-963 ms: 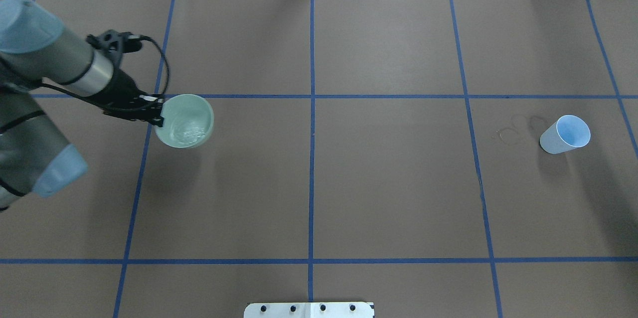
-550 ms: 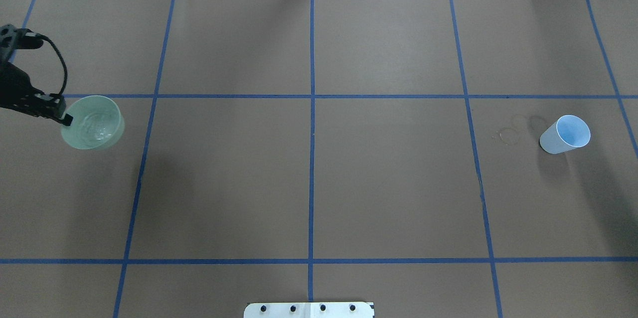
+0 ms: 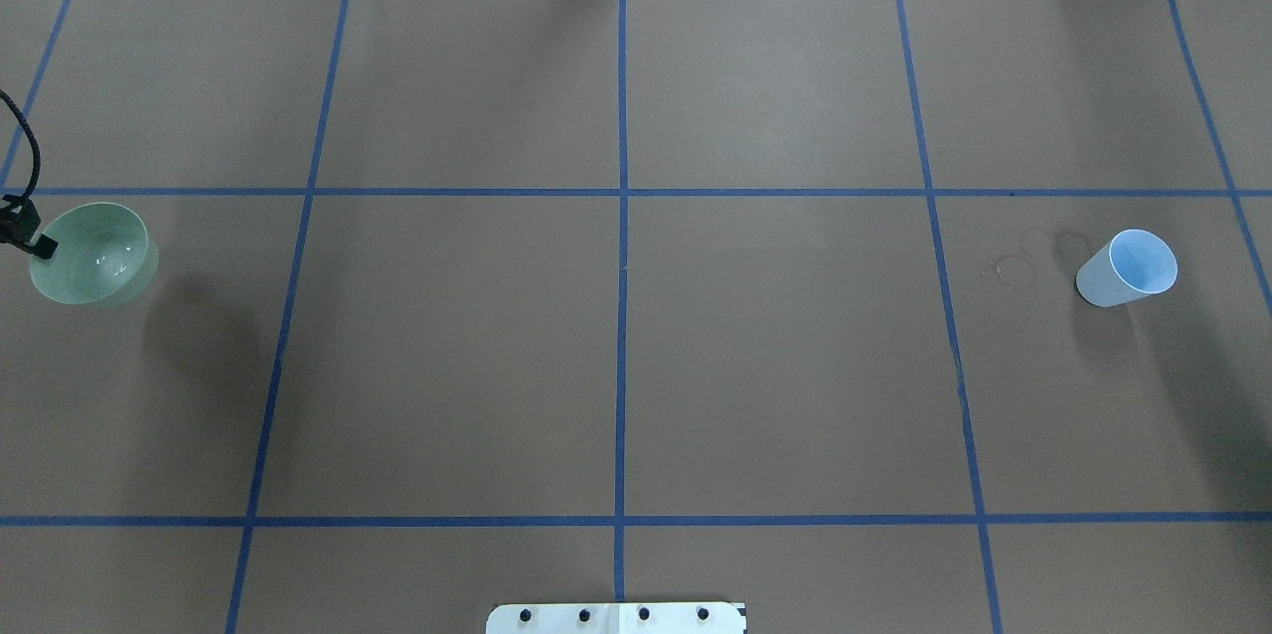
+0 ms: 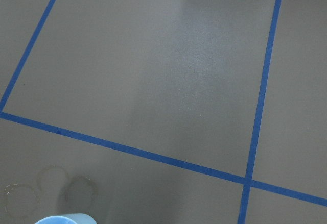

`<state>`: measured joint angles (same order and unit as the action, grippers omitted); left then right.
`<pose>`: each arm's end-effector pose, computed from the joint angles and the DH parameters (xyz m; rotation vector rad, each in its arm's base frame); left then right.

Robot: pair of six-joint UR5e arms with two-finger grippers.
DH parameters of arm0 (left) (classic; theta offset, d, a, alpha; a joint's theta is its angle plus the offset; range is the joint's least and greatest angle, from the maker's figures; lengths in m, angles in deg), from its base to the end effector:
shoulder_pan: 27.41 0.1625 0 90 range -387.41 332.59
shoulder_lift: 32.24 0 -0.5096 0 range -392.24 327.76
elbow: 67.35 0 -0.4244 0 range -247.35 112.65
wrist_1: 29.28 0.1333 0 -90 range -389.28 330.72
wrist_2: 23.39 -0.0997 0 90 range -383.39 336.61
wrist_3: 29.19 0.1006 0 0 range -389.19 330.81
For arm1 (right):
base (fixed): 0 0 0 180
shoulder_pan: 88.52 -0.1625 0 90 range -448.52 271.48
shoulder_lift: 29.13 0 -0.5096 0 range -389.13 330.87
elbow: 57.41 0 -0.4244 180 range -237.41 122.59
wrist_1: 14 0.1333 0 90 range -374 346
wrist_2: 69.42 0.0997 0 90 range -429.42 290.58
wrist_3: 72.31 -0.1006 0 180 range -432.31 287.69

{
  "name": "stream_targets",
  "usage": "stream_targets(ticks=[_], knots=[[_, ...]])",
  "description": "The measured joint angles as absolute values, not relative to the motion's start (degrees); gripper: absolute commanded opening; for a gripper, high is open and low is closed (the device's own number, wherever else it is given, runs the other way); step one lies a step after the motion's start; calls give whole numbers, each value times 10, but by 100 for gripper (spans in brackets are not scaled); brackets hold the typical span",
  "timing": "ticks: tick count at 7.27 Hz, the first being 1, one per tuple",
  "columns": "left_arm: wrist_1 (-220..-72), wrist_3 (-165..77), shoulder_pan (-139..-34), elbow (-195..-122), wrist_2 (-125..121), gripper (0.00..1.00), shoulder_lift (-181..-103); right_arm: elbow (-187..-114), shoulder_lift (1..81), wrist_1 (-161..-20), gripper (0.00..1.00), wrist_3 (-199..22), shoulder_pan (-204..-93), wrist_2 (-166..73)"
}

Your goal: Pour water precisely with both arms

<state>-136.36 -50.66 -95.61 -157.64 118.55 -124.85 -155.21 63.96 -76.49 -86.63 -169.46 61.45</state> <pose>0.1585 -0.5419 0.6743 -0.0292 0.9535 0.1633 -0.0153 -0.5245 0.6477 0.3858 -0.7878 -0.1146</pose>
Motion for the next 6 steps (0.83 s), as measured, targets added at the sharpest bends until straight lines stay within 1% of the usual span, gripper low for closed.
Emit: stream_targets(ticks=[5,6], knots=[[-1363,-504,-953,-1538,1186,0,-1269,-1553,639,-765,100,-866,-1694,614],[-1363,-504,-952,-1531,1186,2,-1273,-1553,640,-765,100,-866,-1694,614]])
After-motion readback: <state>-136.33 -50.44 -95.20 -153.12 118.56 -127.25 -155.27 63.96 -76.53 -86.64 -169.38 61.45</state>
